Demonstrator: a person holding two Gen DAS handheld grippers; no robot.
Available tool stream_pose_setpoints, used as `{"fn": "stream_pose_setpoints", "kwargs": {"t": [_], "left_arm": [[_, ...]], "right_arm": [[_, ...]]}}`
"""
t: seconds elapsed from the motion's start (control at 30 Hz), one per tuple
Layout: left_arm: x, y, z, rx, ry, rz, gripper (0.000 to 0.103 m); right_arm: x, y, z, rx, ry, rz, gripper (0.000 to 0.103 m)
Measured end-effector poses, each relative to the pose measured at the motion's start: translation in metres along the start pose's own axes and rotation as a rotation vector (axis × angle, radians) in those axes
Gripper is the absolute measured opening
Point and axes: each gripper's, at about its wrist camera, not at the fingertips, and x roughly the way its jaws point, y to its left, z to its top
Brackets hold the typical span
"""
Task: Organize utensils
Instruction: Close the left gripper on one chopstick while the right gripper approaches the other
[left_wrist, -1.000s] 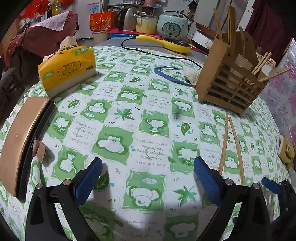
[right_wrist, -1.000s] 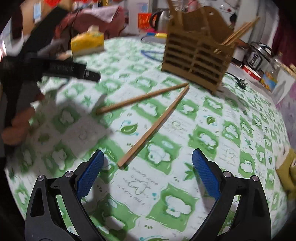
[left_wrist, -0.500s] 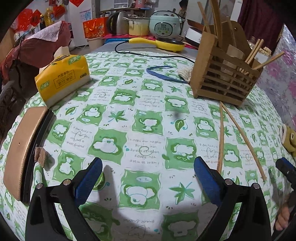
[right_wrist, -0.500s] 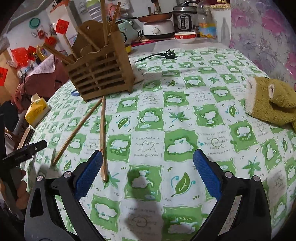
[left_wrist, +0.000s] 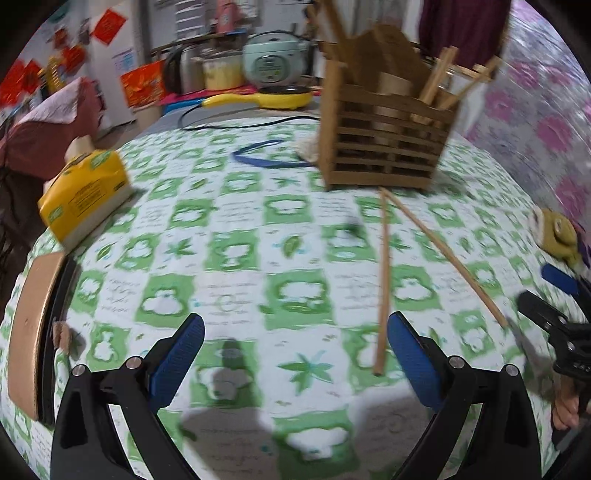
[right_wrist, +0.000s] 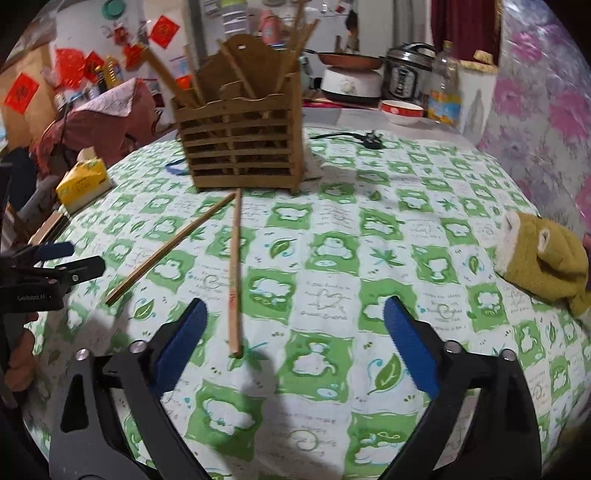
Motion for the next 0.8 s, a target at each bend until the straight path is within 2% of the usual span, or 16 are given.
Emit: {"fn": "stream_pose_setpoints", "kwargs": {"t": [0.13, 0.37, 0.57, 0.7, 0.8], "left_arm": [[0.0, -0.012, -0.003, 0.055, -0.007, -0.018, 0.093], [0.0, -0.029, -0.008, 0.132, 0.004, -0.076, 0.085], [0.004, -0.043, -0.013, 0.203, 0.029, -0.111, 0.065], [0.012, -0.045, -0.015, 0.212, 0.069, -0.132, 0.041], [0.014, -0.042, -0.014, 0.199, 0.073, -0.136, 0.031]], "right_arm": [[0.003, 0.003, -0.001, -0.016, 0.019, 0.023, 0.071], [0.002, -0.002, -0.001, 0.009, 0.012, 0.023, 0.069], [0.003, -0.011, 0.001, 0.059, 0.02, 0.028, 0.069], [0.004, -0.013, 0.001, 0.073, 0.026, 0.033, 0.069], [0.004, -0.013, 0.001, 0.069, 0.028, 0.032, 0.069]]}}
